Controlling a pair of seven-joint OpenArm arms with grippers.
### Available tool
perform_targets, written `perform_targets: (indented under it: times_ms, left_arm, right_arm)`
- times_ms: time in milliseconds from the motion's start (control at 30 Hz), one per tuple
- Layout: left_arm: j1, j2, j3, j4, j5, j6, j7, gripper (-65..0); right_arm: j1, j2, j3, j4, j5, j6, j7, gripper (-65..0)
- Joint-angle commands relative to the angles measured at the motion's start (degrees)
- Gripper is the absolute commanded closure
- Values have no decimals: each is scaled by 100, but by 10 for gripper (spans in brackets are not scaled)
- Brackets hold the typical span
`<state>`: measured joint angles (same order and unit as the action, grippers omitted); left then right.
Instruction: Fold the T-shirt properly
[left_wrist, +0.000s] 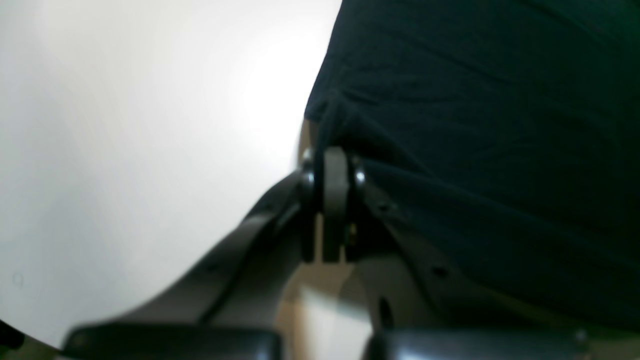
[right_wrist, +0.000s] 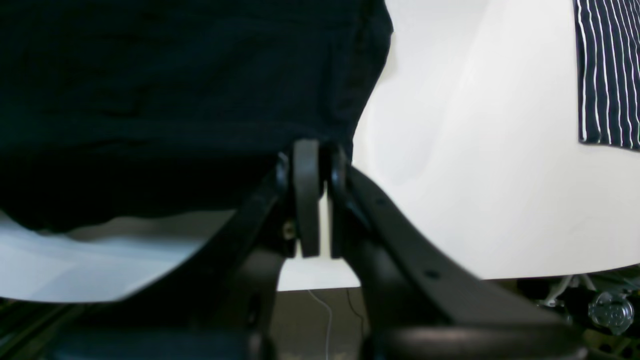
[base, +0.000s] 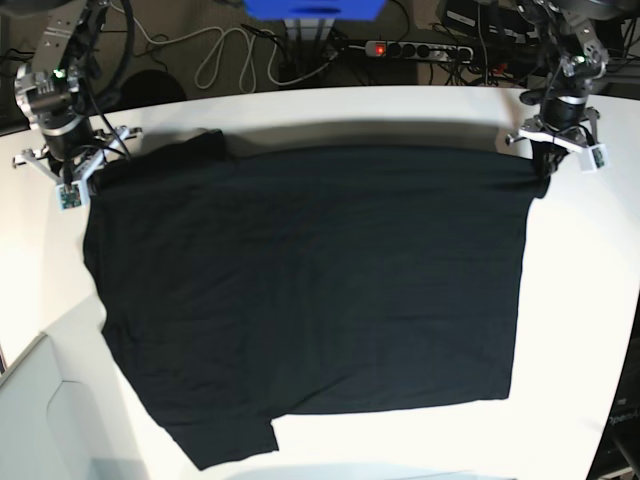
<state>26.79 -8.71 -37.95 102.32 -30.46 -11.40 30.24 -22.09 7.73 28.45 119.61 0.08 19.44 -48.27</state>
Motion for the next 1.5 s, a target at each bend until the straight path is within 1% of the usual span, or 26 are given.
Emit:
perform_targets:
  times_ms: [0, 133, 300, 367, 500, 600, 667, 733, 867, 900, 933, 967, 1033, 1067, 1133, 1167, 1200, 1233, 1367, 1467]
  left_arm:
    - [-90, -74, -16, 67, -36, 1, -145, 0]
    - [-195, -74, -16, 58, -36, 1, -145, 0]
    - [-415, -92, -16, 58, -36, 10, -145, 0]
    - [-512, -100, -24, 58, -36, 10, -145, 0]
    - [-652, -83, 2, 58, -27, 10, -136, 0]
    - [-670, -56, 2, 93, -27, 10, -136, 0]
    - [-652, -56, 2, 58, -27, 10, -136, 0]
    - [-635, -48, 2, 58, -27, 10, -136, 0]
    - [-494, -48, 2, 58, -62, 10, -136, 0]
    - [-476, -48, 2, 58, -62, 10, -136, 0]
    - [-468, -48, 2, 58, -71, 10, -136, 0]
    - [-468, -48, 2, 58, -71, 10, -136, 0]
    - [-459, -39, 2, 58, -71, 10, -136, 0]
    - [-459, -39, 2, 58, -71, 10, -136, 0]
    - [-459, 40, 2, 58, -44, 10, -136, 0]
    - [-459, 75, -7, 75, -36, 10, -136, 0]
    - [-459, 75, 2, 75, -36, 10, -136, 0]
    - [-459, 75, 2, 67, -36, 10, -136, 0]
    - [-459, 75, 2, 58, -36, 10, -136, 0]
    - [-459, 75, 2, 58, -36, 10, -136, 0]
  right_arm:
    - [86, 67, 34, 87, 14, 65, 119, -2]
    - [147, 67, 34, 78, 6, 65, 119, -2]
    - [428, 76, 26, -62, -12, 65, 119, -2]
    - [666, 137, 26, -185, -12, 65, 119, -2]
    - [965, 155, 26, -440, -12, 65, 102, -2]
    - [956, 304, 34, -352, 23, 65, -276, -2]
    - [798, 313, 61, -203, 23, 65, -601, -2]
    - [622, 304, 34, -97, 23, 65, -742, -2]
    - [314, 260, 34, -159, 23, 65, -786, -3]
    - [253, 208, 34, -185, 32, 73, -786, -16]
    - [209, 172, 34, -194, 32, 179, -786, -42]
    - [191, 172, 34, -194, 23, 372, -812, -79]
    - [138, 164, 61, -185, -3, 768, -927, -179]
    - [112, 164, 70, -177, -3, 873, -1006, -240]
    - [68, 155, 78, -177, 14, 891, -1059, -336]
    - [50, 146, 78, -177, 14, 891, -1059, -373]
    - [-2, 102, 78, -177, 23, 891, -1067, -396]
    - [-55, 32, 78, -177, 23, 900, -1032, -406]
    - [-213, -135, 43, -27, 32, 900, -1041, -409]
    - [-257, -329, 34, 17, 32, 909, -1015, -410]
